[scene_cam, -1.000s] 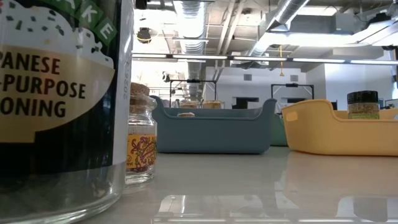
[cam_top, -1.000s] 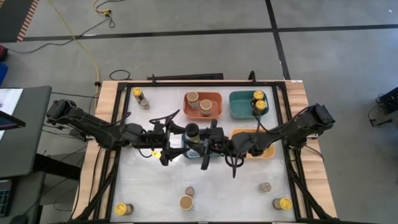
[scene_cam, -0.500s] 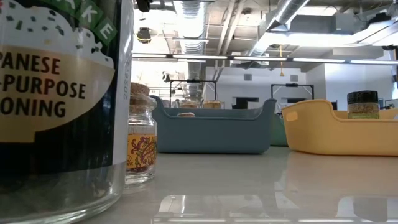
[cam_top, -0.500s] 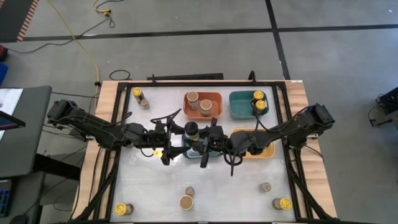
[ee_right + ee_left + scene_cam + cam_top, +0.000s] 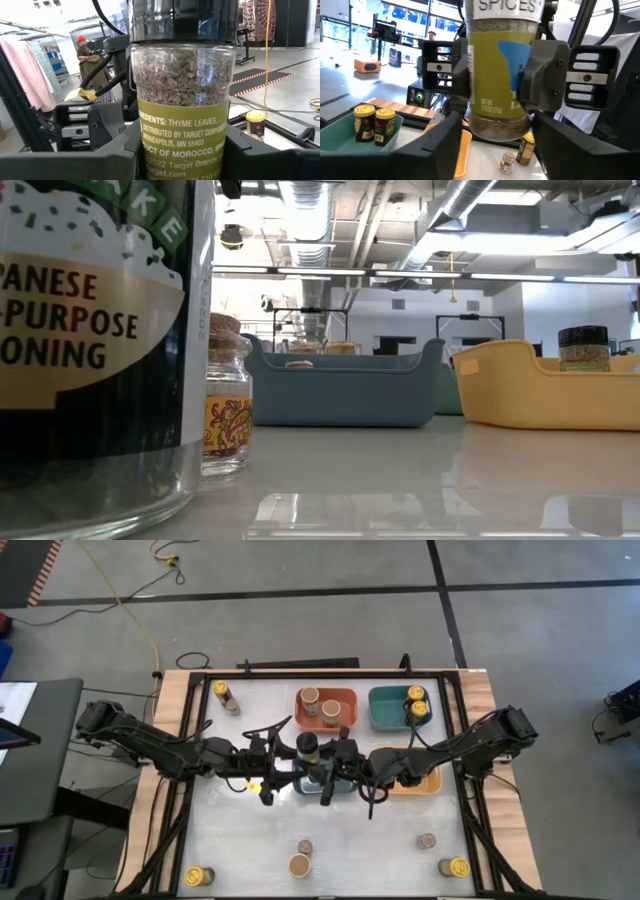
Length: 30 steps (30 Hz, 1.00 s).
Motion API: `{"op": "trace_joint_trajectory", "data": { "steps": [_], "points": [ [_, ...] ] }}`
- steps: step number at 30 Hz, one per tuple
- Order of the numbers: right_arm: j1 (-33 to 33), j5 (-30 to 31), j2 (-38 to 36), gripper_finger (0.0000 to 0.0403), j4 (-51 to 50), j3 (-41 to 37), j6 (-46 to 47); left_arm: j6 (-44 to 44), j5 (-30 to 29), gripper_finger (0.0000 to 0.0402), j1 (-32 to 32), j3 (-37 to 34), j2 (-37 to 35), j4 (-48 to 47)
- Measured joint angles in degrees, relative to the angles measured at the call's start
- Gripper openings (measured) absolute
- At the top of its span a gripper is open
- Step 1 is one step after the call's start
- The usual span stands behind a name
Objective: Sort spices by type
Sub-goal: Put the black spice bottle into the yellow bin
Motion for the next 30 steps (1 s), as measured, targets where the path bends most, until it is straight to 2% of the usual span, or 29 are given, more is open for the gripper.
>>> {"op": "trace_joint_trajectory", "data": {
  "steps": [6, 11, 26, 30],
  "points": [
    [0.01, 0.31, -0.08, 0.0203, -0.61, -0.02, -0.03, 0.08, -0.04, 0.0160, -0.02, 0.00, -0.07, -0.15],
    [0.05, 0.36, -0.13, 0.0209, -0.92, -0.02, -0.03, 0.98, -0.16, 0.0137, -0.02, -0.02, -0.07, -0.25],
    [0.05, 0.21, -0.11, 0.0210, -1.64, -0.04, -0.01, 0.86, -1.15, 0.0134, -0.02, -0.02, -0.07, -2.09],
    [0.06, -0.08, -0.04, 0.0210, -1.91, -0.04, -0.03, -0.27, -1.12, 0.0153, -0.02, 0.00, -0.06, -2.89]
  ]
}}
